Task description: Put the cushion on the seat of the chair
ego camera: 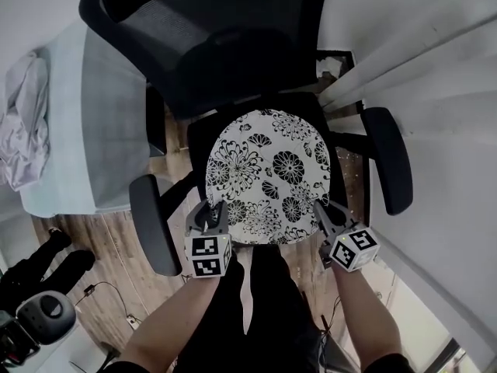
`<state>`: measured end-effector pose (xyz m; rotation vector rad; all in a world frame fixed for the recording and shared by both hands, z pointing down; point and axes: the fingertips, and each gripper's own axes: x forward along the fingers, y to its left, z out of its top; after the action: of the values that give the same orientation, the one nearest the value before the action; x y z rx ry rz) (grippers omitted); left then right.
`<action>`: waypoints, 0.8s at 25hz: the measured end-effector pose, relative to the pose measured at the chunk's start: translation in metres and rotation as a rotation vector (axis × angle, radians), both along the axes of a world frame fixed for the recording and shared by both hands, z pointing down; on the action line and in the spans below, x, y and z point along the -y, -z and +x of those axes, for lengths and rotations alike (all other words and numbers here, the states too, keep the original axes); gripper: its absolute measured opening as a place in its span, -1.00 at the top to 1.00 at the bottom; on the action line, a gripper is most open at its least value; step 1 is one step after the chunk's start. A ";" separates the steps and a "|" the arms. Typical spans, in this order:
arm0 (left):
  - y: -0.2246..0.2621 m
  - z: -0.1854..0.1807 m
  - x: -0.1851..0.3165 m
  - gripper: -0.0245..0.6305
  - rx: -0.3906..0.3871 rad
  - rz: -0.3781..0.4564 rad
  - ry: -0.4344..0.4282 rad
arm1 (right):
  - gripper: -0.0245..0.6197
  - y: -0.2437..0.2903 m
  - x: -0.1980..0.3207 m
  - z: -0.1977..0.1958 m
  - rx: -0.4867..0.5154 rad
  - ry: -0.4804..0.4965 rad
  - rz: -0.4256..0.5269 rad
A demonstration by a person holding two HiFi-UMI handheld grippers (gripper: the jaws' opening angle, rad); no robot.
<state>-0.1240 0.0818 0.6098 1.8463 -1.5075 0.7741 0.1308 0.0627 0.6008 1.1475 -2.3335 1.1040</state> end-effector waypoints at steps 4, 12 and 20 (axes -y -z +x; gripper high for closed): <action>0.004 -0.003 0.004 0.48 0.031 0.023 -0.009 | 0.81 -0.007 0.001 0.001 -0.005 0.020 -0.004; 0.007 -0.009 0.002 0.33 0.058 0.043 -0.002 | 0.81 -0.021 0.003 0.002 -0.015 0.032 -0.042; 0.028 -0.002 0.012 0.34 0.053 0.138 -0.033 | 0.81 -0.042 -0.002 0.017 -0.047 -0.075 -0.080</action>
<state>-0.1261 0.0694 0.5823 1.9704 -1.6032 0.7561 0.1478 0.0646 0.6430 1.2271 -2.2067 1.1723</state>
